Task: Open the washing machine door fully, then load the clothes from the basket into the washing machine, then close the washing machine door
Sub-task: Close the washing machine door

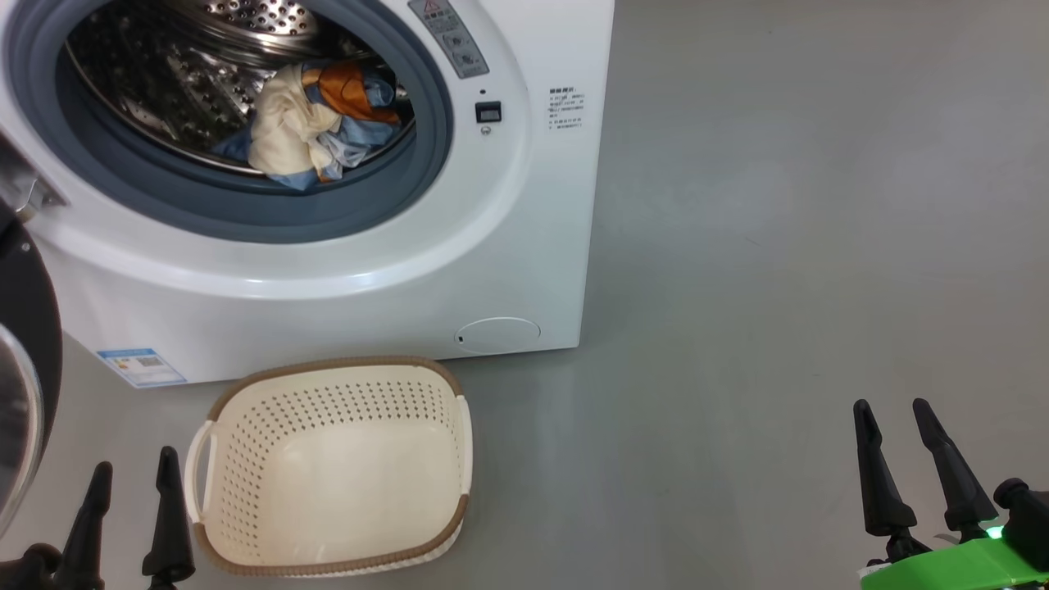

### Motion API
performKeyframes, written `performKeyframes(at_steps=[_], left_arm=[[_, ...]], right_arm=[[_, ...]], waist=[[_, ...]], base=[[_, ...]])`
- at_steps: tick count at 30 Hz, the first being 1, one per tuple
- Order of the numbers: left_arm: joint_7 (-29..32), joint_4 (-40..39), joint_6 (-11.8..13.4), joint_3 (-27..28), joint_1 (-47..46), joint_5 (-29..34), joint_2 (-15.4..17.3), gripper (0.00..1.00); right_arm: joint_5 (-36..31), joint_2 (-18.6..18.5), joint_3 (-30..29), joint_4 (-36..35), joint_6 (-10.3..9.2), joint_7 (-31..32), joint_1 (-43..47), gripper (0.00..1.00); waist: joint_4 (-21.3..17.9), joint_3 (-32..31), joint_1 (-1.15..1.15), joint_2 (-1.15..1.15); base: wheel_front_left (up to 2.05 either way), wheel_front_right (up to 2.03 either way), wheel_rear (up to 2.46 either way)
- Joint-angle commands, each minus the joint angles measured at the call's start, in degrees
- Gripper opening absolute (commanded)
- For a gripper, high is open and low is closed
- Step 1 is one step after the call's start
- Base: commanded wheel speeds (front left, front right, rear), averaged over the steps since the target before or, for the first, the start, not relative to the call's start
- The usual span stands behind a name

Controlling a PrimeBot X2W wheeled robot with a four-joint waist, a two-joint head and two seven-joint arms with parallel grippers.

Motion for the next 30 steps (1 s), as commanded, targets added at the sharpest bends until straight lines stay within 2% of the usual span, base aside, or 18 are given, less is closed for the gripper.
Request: performKeyframes(at_steps=[1,15,30], left_arm=[[-0.32,-1.76,-0.09,1.93,-0.81,-0.36,1.48,1.00],[-0.32,-2.13,-0.09,1.48,-1.13,-0.48,0.97,1.00],[-0.32,-2.72,-0.09,2.69,-1.10,-0.85,-1.78,1.00]], right_arm=[[-0.06,-0.84,1.29,-1.47,0.08,-0.27,-0.35,1.00],[-0.22,-1.30,1.61,-1.68,0.08,-0.27,-0.46,1.00],[-0.48,-3.02,6.50,-1.08,0.08,-0.27,-2.78,1.00]], waist=[[0.05,0.00,0.00,0.00],[2.10,0.60,0.00,0.00],[12.03,1.63,0.00,0.00]], base=[[-0.88,0.88,0.00],[-0.17,0.17,0.00],[0.00,0.00,0.00]])
